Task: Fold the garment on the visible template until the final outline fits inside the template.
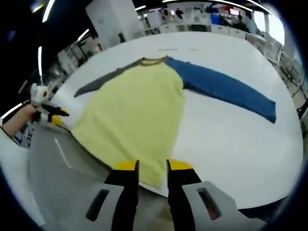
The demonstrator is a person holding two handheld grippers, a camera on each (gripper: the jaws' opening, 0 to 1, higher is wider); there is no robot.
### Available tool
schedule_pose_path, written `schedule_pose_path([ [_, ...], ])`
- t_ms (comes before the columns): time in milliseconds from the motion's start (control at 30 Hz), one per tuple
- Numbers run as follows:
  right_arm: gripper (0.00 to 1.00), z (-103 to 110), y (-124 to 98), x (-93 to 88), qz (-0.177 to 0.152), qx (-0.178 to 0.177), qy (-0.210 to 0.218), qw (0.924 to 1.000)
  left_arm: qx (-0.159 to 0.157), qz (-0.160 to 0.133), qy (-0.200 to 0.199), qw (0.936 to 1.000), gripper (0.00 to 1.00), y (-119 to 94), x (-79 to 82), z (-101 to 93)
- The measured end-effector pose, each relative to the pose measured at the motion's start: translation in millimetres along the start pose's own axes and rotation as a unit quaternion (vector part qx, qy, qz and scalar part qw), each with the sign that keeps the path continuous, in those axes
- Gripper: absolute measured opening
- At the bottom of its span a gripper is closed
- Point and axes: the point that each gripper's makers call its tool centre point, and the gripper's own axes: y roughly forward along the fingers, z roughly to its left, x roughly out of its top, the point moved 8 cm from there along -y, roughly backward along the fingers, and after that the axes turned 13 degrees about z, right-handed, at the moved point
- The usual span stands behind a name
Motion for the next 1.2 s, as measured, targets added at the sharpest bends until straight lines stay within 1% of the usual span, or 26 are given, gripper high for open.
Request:
schedule_pose_path([
  [33,0.26,0.5,-2.4,3.2,-0.004,-0.002,-0.001,1.0,0.001,0.0,0.0,1.0,0.39,-1.2,0.5,-0.2],
  [133,0.3,4.0,-8.3,11.5,-0.018,-0.002,-0.009,0.9998,0.015,-0.014,0.002,0.9998,0.41,-11.8,5.1,-0.9],
  [200,0.32,7.2,-12.1,16.4,-0.027,0.004,-0.015,0.9995,0.019,-0.024,-0.009,0.9995,0.43,-19.0,8.2,-2.7],
  [233,0.33,9.6,-14.4,18.3,-0.031,0.006,-0.018,0.9994,0.02,-0.032,-0.016,0.9992,0.44,-21.9,9.8,-3.0],
  [300,0.36,12.1,-19.4,23.0,-0.042,0.008,-0.023,0.9988,0.02,-0.062,-0.037,0.9972,0.47,-31.1,15.2,-3.1],
  [400,0.41,14.2,-26.4,30.1,-0.064,0.009,-0.025,0.9976,0.025,-0.084,-0.05,0.9949,0.49,-42.4,19.4,-3.9],
  [433,0.41,15.3,-30.5,34.3,-0.078,0.009,-0.021,0.9967,0.028,-0.087,-0.054,0.9943,0.49,-45.2,20.0,-3.8],
  [600,0.42,18.2,-42.9,45.0,-0.115,0.011,-0.017,0.9932,0.035,-0.106,-0.056,0.9922,0.49,-57.6,23.4,-6.0],
  [633,0.42,19.0,-45.5,46.9,-0.123,0.011,-0.018,0.9922,0.036,-0.108,-0.055,0.992,0.49,-59.2,23.6,-7.0],
  [700,0.42,19.9,-48.4,48.7,-0.128,0.01,-0.018,0.9916,0.037,-0.111,-0.054,0.9917,0.5,-63.0,23.5,-8.5],
  [800,0.44,24.0,-54.0,53.5,-0.143,0.01,-0.02,0.9894,0.047,-0.109,-0.046,0.9919,0.53,-69.6,22.3,-9.8],
  [867,0.45,26.9,-55.1,56.6,-0.152,0.012,-0.027,0.9879,0.045,-0.114,-0.045,0.9914,0.55,-74.2,22.8,-9.9],
  [1133,0.49,36.4,-52.8,58.2,-0.152,0.014,-0.034,0.9877,0.048,-0.117,-0.046,0.9909,0.63,-81.1,22.4,-5.8],
  [1200,0.51,38.1,-53.3,57.6,-0.151,0.016,-0.035,0.9878,0.048,-0.117,-0.046,0.9909,0.64,-81.7,21.4,-4.8],
])
